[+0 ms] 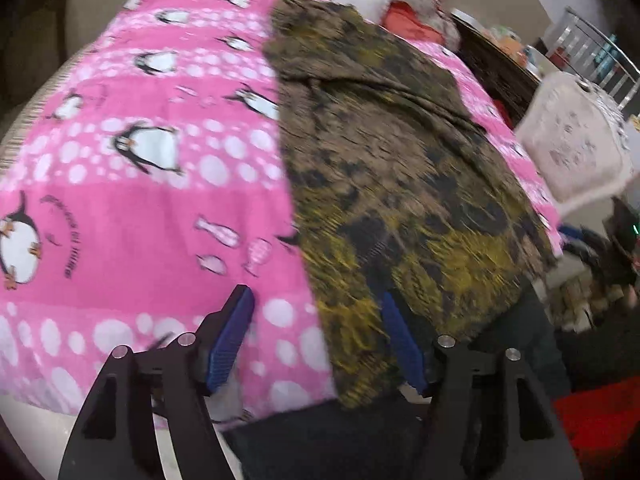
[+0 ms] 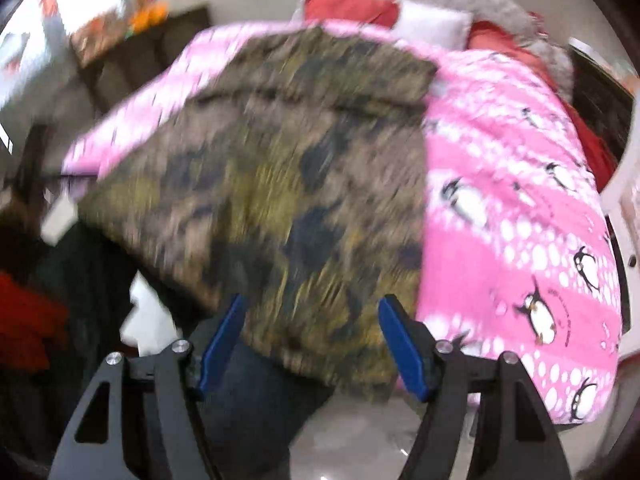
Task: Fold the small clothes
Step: 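Release the garment with both grippers and pull them back, then grasp the garment's hem with the left gripper while the right gripper grasps beside it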
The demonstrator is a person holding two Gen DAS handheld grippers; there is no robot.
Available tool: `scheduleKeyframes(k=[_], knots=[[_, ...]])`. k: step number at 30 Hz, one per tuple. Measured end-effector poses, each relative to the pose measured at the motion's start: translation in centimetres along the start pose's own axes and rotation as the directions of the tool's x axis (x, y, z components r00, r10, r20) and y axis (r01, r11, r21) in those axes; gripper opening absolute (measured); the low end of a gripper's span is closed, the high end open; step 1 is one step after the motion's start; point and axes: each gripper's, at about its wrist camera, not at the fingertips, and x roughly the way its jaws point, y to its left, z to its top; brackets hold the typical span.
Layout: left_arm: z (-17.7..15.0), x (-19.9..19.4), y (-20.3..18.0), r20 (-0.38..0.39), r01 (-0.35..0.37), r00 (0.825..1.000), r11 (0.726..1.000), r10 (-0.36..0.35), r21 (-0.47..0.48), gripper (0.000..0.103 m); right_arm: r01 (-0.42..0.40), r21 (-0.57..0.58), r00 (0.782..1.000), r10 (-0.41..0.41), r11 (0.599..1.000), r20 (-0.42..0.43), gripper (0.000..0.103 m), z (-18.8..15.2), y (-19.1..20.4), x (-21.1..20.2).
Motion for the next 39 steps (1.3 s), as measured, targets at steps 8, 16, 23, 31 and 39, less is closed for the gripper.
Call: scheduleKeyframes(k=[8, 16, 23, 31, 39], knots=[[-0.4, 0.3, -1.1, -0.089, 0.187, 0.978, 0.982, -0.186, 0.005, 0.046, 0.012, 0.064, 0.991, -0.02, 0.998, 0.132, 0.073, 1.0, -0.7, -0.7], [1.6, 2.0, 0.0, -0.033, 0.277, 0.96, 0.959, -0.279, -0.064, 0.035, 0.033, 0.162, 0.988, -0.056, 0.986, 0.143, 0.069, 0.1, -3.3, -0.6], [0.8, 1.8, -1.1, -0.057, 0.274, 0.96, 0.962, -0.274, -0.018, 0.022, -0.038, 0.23, 0.986, -0.001, 0.972, 0.169, 0.069, -2.2, -5.8, -1.3], [1.1, 1.9, 0.0, -0.011, 0.257, 0.966, 0.963, -0.258, -0.08, 0.01, -0.13, 0.227, 0.989, 0.11, 0.965, 0.1, 0.059, -3.9, -6.4, 1.5], [0.9, 1.9, 0.1, -0.029, 0.208, 0.977, 0.976, -0.21, -0.071, 0.0, -0.341, 0.293, 0.935, 0.29, 0.893, 0.204, 0.05, -4.6, -8.0, 2.9]])
